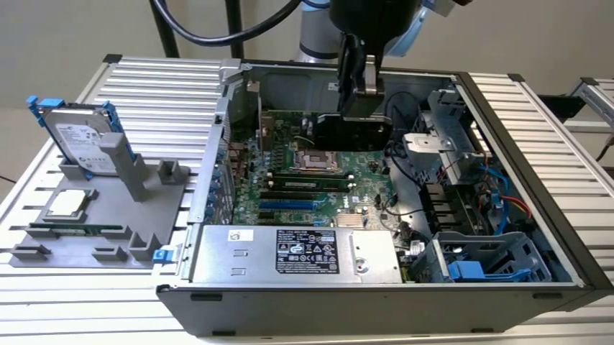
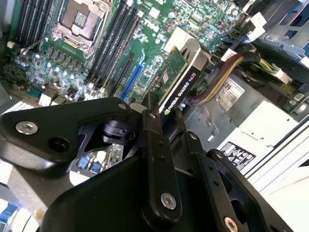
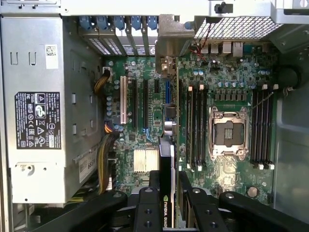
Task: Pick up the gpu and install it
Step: 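Insert the gpu into the slot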
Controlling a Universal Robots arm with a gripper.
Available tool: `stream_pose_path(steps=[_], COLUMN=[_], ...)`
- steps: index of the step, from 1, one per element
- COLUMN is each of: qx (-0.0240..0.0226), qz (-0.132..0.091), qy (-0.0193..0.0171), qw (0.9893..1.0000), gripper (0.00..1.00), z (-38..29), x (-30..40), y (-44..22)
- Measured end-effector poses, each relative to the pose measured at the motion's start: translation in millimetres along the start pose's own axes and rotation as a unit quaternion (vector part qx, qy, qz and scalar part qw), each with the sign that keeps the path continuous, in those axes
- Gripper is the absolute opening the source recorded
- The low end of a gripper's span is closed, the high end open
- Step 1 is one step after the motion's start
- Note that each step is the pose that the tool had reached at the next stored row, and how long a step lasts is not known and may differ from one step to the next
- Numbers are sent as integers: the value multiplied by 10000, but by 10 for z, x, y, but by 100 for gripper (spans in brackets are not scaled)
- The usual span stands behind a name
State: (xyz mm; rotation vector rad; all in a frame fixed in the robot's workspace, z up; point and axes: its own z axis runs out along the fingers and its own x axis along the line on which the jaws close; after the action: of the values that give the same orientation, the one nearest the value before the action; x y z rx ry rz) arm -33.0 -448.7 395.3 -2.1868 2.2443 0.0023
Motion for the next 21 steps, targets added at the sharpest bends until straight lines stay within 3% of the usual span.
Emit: stream_pose_path(steps=[21], qx=[0], qz=[0], qy=[0], qw=[10000], gripper=[0], z=[41], x=[-3], y=[3])
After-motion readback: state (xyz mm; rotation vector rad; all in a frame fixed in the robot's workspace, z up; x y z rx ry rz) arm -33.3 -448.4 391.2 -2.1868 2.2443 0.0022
